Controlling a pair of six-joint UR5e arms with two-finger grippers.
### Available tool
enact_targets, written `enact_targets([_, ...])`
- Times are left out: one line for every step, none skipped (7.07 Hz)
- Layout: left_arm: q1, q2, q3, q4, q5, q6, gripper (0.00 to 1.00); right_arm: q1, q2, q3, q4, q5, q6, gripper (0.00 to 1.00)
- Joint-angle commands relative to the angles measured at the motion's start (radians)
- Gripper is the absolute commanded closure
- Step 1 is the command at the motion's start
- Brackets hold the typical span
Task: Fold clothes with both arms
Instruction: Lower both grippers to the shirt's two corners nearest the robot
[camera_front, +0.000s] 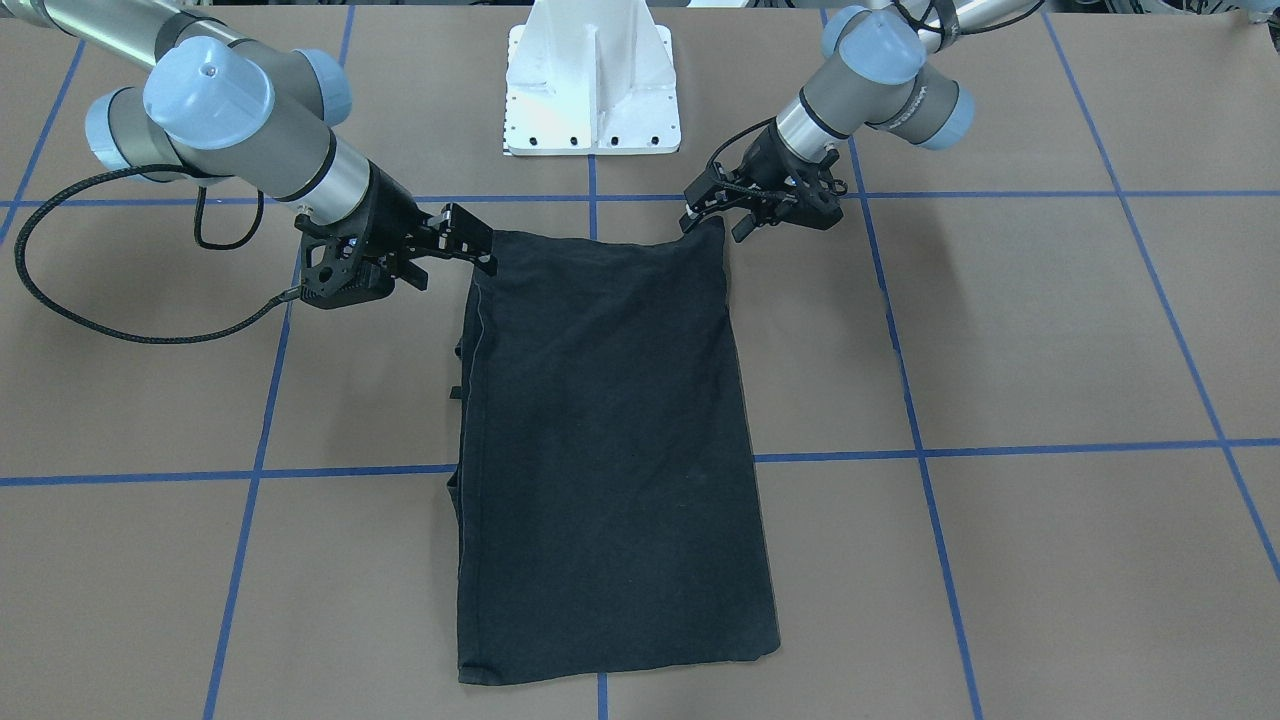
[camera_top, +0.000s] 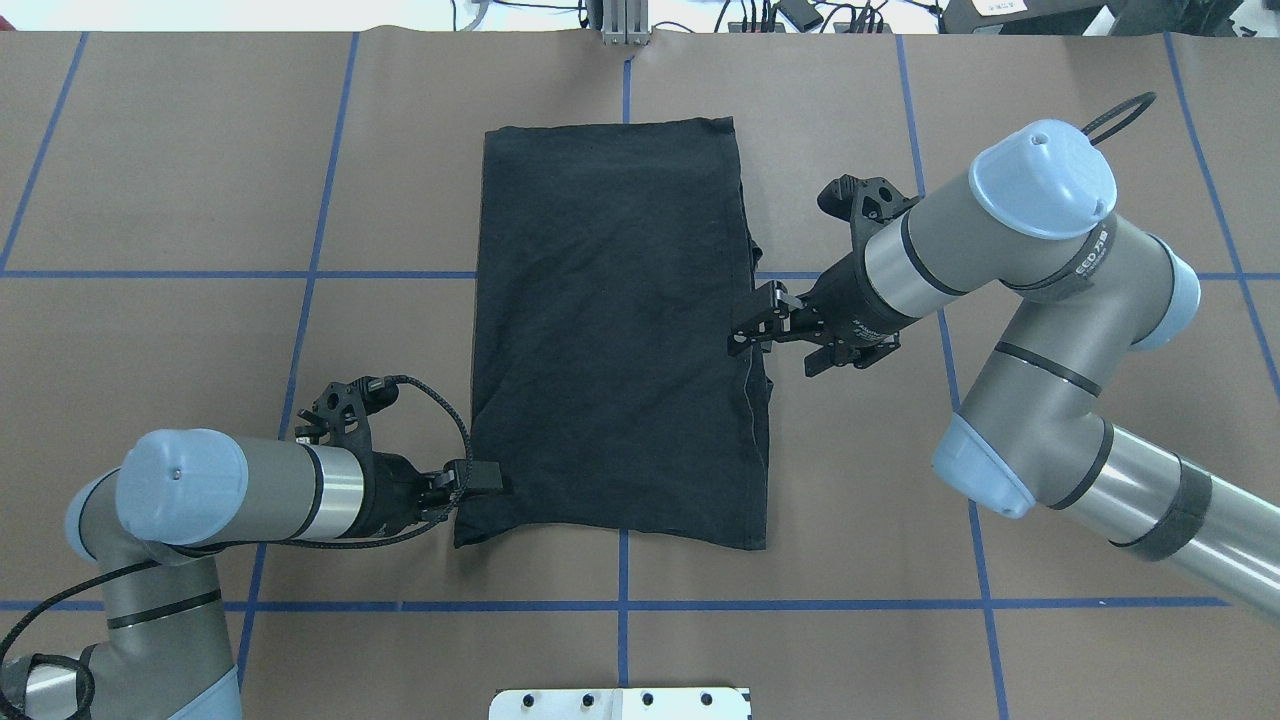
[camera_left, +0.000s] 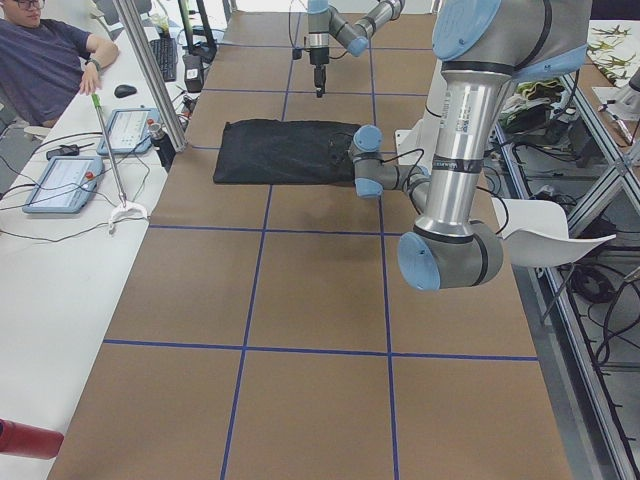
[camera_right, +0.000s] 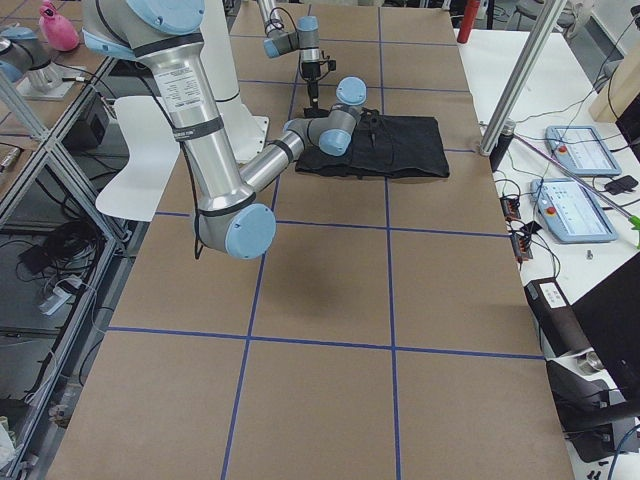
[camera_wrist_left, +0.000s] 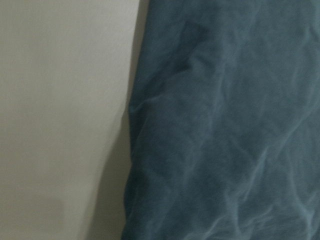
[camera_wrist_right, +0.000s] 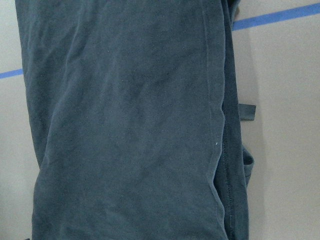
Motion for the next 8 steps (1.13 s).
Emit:
enact_targets([0.041,-0.009,0.025,0.001,0.029,0.000,0.00,0.000,0.000,-0.001,0.000,0.001,0.000,0.00])
enact_targets([0.049,-0.010,0.025,0.001,0.030,0.000,0.01,0.000,-0.001,-0.001,0.000,0.001,0.000,0.00])
enact_targets([0.050,-0.013,0.023,0.001,0.030,0.000,0.10,0.002,0.000,-0.001,0.000,0.001,0.000,0.00])
enact_targets([0.050,-0.015,0.023,0.001,0.030,0.000,0.33,0.000,-0.001,-0.001,0.000,0.001,0.000,0.00])
enact_targets([0.049,-0.016,0.016,0.001,0.030,0.000,0.67,0.002,-0.001,-0.001,0.000,0.003,0.000,0.00])
enact_targets([0.047,-0.015,0.005,0.001,0.030,0.000,0.99,0.000,-0.001,-0.003,0.000,0.004,0.000,0.00])
enact_targets([0.043,-0.015,-0.007,0.001,0.025,-0.002,1.00,0.000,-0.006,-0.006,0.000,0.011,0.000,0.00])
enact_targets([0.035,-0.007,-0.036,0.003,0.019,0.000,1.00,-0.001,-0.021,-0.001,0.000,0.014,0.000,0.00])
